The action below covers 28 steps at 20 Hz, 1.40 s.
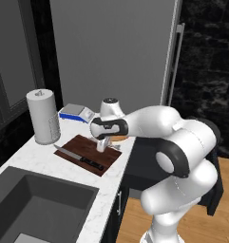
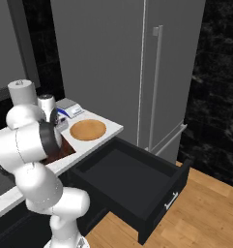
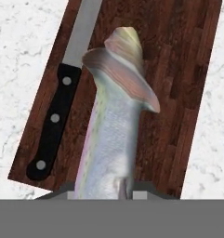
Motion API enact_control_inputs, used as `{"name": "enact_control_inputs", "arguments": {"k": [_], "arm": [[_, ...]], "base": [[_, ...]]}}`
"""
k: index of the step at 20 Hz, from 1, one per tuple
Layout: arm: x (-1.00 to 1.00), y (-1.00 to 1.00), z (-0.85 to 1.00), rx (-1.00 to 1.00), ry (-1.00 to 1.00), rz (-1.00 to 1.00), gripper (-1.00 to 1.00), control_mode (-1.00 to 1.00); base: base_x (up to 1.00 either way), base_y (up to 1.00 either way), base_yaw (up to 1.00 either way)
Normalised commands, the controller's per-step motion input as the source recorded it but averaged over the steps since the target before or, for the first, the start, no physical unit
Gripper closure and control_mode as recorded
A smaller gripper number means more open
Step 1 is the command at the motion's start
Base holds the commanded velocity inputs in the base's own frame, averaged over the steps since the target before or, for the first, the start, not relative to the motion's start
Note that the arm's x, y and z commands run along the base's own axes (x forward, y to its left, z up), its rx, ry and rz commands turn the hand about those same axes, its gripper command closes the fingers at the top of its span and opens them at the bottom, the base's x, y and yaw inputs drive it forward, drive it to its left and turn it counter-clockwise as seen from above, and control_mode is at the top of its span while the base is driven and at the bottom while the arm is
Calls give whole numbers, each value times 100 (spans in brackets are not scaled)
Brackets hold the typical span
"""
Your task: Pick up the knife from the drawer and place it on the cutting board. Then place the meat from the plate to the cutting board.
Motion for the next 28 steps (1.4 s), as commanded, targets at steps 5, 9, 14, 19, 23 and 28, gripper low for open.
{"name": "enact_control_inputs", "arguments": {"k": [5,9,14,19,23,28], "arm": [[16,6,-30,-1,-4,0,100,-100],[10,6,-27,0,-1,0,100,-100],[7,24,-29,-2,0,0,-100,-100],[8,9,-7,0,0,0,-100,-100],[16,0,1,0,0,0,-100,-100],[22,0,46,1,9,0,-100,-100]], "base": [[0,0,0],[0,0,0],[0,0,0],[0,0,0],[0,0,0],[0,0,0]]}}
